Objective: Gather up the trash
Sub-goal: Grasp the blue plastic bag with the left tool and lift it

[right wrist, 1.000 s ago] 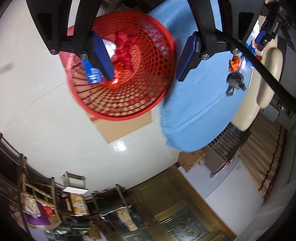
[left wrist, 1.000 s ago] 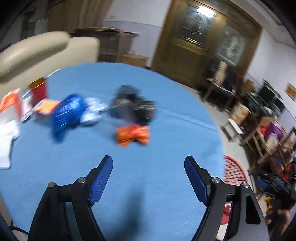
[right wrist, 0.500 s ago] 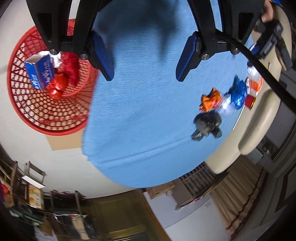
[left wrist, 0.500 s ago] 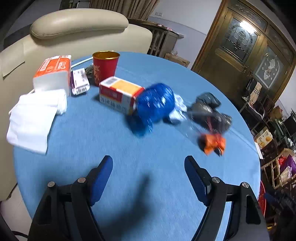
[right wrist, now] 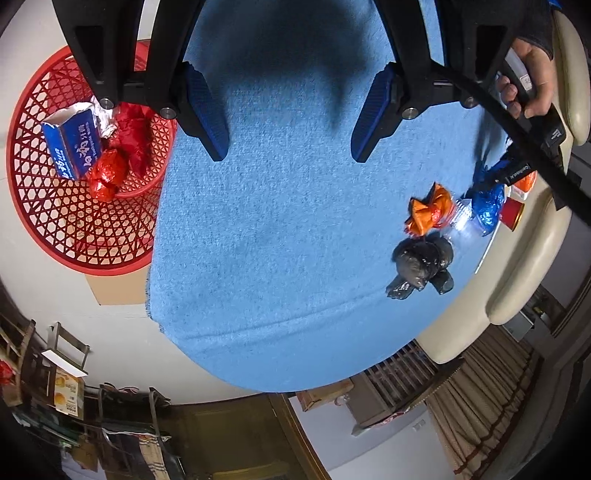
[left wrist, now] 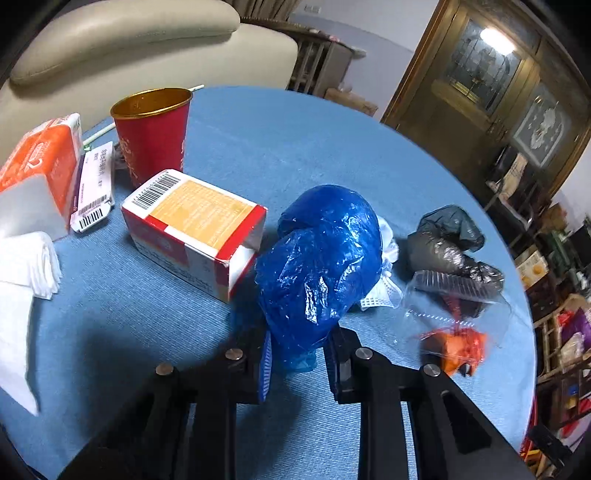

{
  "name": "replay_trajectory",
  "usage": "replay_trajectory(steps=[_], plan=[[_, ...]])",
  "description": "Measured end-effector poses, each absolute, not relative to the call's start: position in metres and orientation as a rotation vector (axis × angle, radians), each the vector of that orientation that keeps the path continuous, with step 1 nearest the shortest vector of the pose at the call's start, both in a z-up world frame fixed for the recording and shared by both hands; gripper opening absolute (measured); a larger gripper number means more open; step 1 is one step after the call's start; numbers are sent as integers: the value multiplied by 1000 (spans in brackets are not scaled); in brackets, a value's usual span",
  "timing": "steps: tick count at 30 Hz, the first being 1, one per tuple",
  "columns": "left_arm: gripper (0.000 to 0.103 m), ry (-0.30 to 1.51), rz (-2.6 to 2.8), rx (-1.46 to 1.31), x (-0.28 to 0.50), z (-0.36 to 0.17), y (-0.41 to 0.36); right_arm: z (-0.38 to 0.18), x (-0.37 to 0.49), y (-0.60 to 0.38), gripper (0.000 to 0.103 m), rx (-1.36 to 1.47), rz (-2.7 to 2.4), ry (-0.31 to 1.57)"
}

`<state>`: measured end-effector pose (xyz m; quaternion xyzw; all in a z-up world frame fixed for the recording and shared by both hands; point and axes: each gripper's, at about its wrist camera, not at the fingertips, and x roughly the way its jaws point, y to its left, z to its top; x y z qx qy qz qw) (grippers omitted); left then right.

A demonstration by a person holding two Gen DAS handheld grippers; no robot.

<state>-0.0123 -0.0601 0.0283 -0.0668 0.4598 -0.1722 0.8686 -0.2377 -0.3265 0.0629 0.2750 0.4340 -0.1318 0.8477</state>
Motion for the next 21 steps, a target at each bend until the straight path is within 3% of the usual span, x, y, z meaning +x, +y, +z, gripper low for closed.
replay_trajectory(steps=[9,11,12,13,21], plan=[[26,934,-412,-151,-89,42,-25,52,-218,-319,73,575,-262,941],[41,964,-406,-128,-96,39,-19,51,-210,-314,73,562,-249,943],[66,975,-392,-117,-95,38,-17,51,-207,-312,73,559,-245,944],[82,972,-370,-111,-94,39,-13,52,-203,-310,73,554,-238,943],[87,947,-341,-193,-58,44,-24,67,-166,-286,73,505,-167,922]])
